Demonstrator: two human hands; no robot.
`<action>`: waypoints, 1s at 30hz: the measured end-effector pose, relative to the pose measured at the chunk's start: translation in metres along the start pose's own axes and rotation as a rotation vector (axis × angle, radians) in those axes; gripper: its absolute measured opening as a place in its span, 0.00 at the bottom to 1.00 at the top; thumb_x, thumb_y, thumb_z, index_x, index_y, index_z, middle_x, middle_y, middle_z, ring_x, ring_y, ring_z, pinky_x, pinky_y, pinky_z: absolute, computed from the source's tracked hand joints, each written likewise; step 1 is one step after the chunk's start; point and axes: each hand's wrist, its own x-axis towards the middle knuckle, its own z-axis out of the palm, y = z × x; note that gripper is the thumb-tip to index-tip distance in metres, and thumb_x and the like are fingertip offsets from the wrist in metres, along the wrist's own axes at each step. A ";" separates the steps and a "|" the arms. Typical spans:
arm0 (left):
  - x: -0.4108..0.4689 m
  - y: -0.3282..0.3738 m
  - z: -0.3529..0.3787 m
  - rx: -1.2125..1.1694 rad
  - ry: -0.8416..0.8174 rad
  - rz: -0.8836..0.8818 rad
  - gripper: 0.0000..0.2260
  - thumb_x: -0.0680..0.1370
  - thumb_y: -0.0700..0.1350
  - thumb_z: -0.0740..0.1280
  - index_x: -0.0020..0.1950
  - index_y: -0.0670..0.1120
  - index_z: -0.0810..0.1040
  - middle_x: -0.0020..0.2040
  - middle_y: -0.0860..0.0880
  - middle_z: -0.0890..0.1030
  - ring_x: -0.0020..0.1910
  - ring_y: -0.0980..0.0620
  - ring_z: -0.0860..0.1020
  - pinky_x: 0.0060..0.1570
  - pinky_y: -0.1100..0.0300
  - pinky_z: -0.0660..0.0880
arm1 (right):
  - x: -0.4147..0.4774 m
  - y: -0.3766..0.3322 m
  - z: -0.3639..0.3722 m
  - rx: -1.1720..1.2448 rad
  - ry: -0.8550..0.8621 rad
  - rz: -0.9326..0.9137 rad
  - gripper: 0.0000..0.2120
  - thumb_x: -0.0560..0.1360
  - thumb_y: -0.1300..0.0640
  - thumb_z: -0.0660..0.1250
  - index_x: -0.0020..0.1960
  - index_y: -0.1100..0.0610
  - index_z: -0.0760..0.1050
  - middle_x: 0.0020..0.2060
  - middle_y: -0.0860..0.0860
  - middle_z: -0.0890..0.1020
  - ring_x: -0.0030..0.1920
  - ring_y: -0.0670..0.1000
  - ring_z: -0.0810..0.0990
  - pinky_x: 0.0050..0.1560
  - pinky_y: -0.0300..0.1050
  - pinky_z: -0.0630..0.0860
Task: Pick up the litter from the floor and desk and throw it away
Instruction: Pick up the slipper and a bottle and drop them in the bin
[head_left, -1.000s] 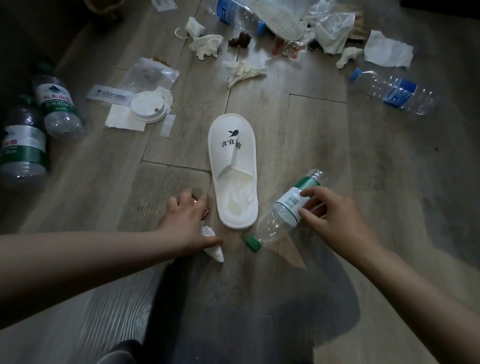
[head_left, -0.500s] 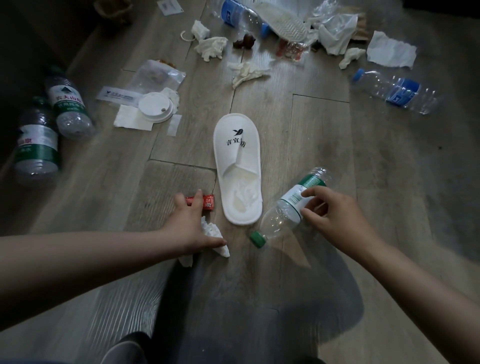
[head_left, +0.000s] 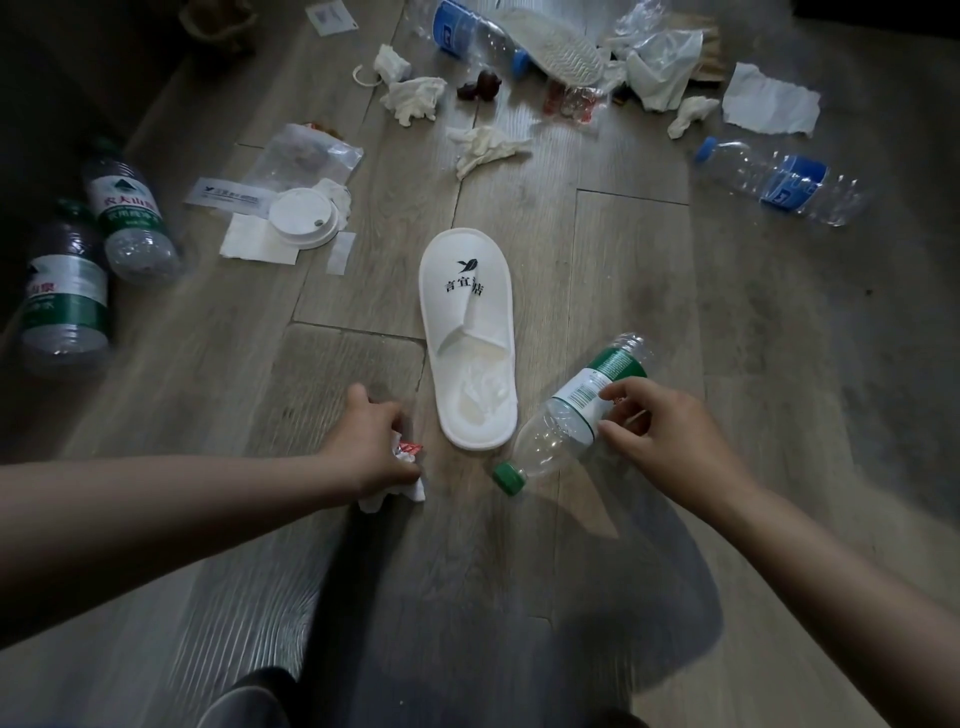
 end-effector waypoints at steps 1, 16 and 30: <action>0.001 0.000 -0.001 -0.016 0.001 -0.012 0.16 0.64 0.50 0.77 0.43 0.49 0.73 0.54 0.47 0.63 0.42 0.52 0.72 0.45 0.58 0.73 | 0.000 0.000 -0.001 -0.001 0.004 0.003 0.11 0.73 0.56 0.71 0.55 0.52 0.79 0.36 0.42 0.79 0.36 0.37 0.77 0.37 0.29 0.70; 0.039 0.076 -0.021 -0.350 0.203 -0.144 0.31 0.63 0.57 0.79 0.60 0.44 0.76 0.62 0.41 0.69 0.57 0.44 0.74 0.59 0.58 0.70 | 0.007 0.000 -0.009 -0.030 0.095 0.080 0.12 0.72 0.54 0.71 0.55 0.54 0.79 0.39 0.46 0.80 0.38 0.44 0.78 0.39 0.39 0.73; 0.056 0.105 0.011 -0.022 0.185 -0.273 0.48 0.59 0.67 0.75 0.69 0.48 0.58 0.66 0.44 0.60 0.64 0.41 0.61 0.62 0.50 0.65 | 0.050 -0.015 0.022 0.023 -0.021 0.473 0.51 0.68 0.38 0.71 0.76 0.60 0.48 0.68 0.60 0.64 0.65 0.60 0.70 0.59 0.51 0.70</action>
